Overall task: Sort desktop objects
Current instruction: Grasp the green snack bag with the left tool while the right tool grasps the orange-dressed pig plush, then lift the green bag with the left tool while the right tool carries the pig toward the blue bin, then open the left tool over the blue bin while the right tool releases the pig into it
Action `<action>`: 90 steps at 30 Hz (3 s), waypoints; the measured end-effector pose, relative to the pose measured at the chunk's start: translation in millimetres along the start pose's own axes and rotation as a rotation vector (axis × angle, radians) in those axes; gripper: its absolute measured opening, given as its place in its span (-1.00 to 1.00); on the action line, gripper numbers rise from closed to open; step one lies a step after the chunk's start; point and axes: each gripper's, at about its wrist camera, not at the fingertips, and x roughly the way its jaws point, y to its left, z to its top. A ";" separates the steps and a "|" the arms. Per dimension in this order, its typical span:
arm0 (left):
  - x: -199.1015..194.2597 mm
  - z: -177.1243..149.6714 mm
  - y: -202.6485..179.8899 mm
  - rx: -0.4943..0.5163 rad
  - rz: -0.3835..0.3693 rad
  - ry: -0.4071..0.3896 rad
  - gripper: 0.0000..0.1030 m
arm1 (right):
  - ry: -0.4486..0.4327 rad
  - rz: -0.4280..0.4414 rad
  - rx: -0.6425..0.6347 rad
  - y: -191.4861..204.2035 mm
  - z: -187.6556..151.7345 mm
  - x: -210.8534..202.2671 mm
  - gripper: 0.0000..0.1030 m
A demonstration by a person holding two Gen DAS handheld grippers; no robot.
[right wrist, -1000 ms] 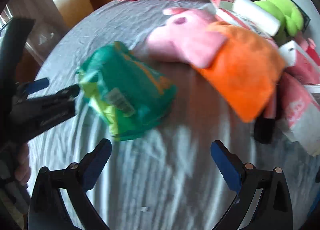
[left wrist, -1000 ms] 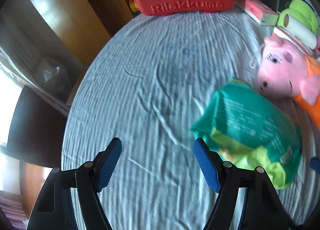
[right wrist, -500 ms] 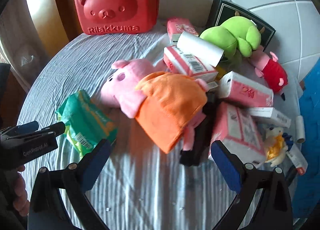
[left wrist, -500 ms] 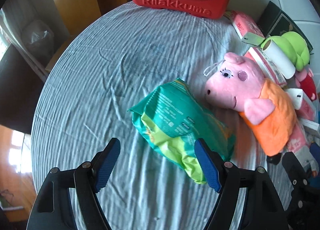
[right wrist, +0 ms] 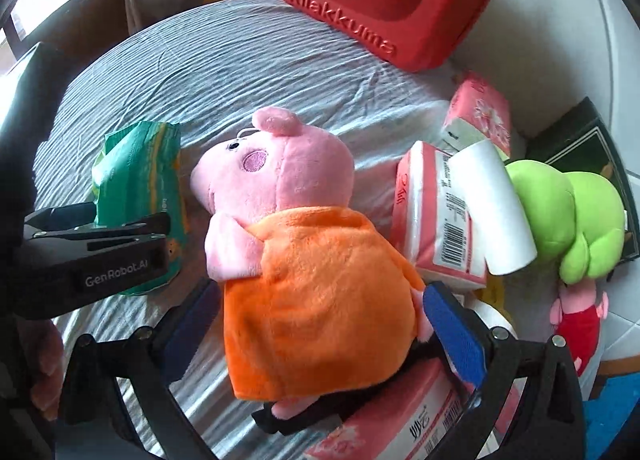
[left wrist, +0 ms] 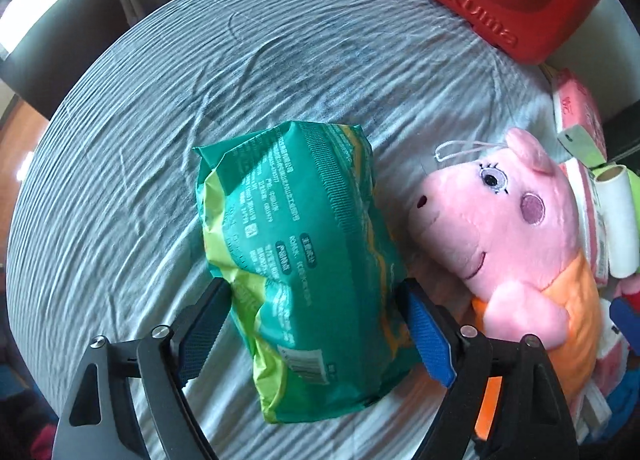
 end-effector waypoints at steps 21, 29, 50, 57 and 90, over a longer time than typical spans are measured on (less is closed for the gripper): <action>3.5 8.8 -2.2 0.157 0.089 -0.137 0.54 | 0.044 0.096 0.089 -5.0 17.8 70.6 1.00; -24.3 -6.9 5.4 0.189 0.065 -0.176 0.10 | -0.001 0.114 0.188 -12.6 8.1 48.6 0.83; -208.2 -84.8 -0.3 0.479 -0.173 -0.517 0.10 | -0.363 -0.104 0.447 6.3 -70.1 -179.6 0.83; -271.0 -138.8 -40.7 0.685 -0.375 -0.606 0.10 | -0.451 -0.332 0.646 -0.5 -149.1 -280.3 0.83; -439.7 -554.2 -326.1 1.091 -0.603 -0.619 0.34 | -0.554 -0.686 1.036 -248.8 -635.0 -471.9 0.84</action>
